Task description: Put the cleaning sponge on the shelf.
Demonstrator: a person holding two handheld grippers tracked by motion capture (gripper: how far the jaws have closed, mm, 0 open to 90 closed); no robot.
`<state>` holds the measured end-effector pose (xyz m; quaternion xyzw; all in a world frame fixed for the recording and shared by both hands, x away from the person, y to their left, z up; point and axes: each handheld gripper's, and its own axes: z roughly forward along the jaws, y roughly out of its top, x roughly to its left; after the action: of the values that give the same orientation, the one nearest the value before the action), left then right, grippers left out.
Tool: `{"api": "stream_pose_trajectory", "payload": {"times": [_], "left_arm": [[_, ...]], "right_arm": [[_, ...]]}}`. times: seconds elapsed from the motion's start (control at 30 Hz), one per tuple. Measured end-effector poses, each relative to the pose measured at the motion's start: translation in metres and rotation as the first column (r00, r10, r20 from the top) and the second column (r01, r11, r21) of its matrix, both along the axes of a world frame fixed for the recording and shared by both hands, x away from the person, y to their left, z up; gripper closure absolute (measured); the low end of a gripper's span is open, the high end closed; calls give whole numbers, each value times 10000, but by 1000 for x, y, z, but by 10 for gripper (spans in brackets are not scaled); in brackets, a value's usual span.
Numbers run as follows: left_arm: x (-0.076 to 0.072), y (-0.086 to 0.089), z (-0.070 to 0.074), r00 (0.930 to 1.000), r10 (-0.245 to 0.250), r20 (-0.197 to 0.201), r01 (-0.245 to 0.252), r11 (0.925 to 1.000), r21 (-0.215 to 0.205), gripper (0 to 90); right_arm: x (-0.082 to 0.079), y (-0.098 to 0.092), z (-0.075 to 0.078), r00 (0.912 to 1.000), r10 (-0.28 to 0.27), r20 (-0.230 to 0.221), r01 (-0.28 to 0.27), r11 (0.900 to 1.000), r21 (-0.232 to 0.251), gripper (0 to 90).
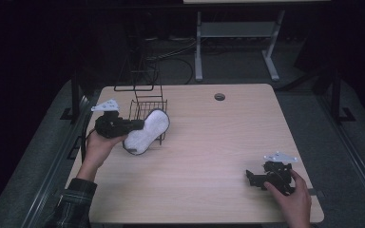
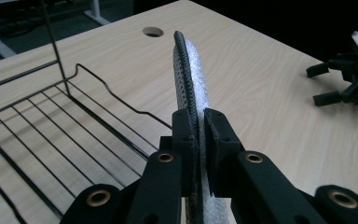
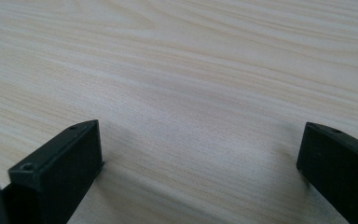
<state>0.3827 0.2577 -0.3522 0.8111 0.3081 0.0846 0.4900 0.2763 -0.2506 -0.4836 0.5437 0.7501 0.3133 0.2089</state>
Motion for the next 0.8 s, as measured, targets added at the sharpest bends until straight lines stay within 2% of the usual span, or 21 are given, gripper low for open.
{"api": "stream_pose_trajectory", "payload": {"times": [0.4, 0.47, 0.8], "left_arm": [[20, 19, 1, 9985, 540, -39, -540, 9985, -30, 834], [23, 22, 1, 9978, 665, -69, -666, 9976, -204, 834], [42, 37, -2, 9926, 1174, -298, -1178, 9930, -108, 834]], "right_arm": [[0, 0, 0, 10000, -5, -5, 5, 10000, 6, 0], [0, 0, 0, 10000, -5, -7, 5, 10000, 7, 0], [0, 0, 0, 10000, -7, -4, 7, 10000, 11, 0]]}}
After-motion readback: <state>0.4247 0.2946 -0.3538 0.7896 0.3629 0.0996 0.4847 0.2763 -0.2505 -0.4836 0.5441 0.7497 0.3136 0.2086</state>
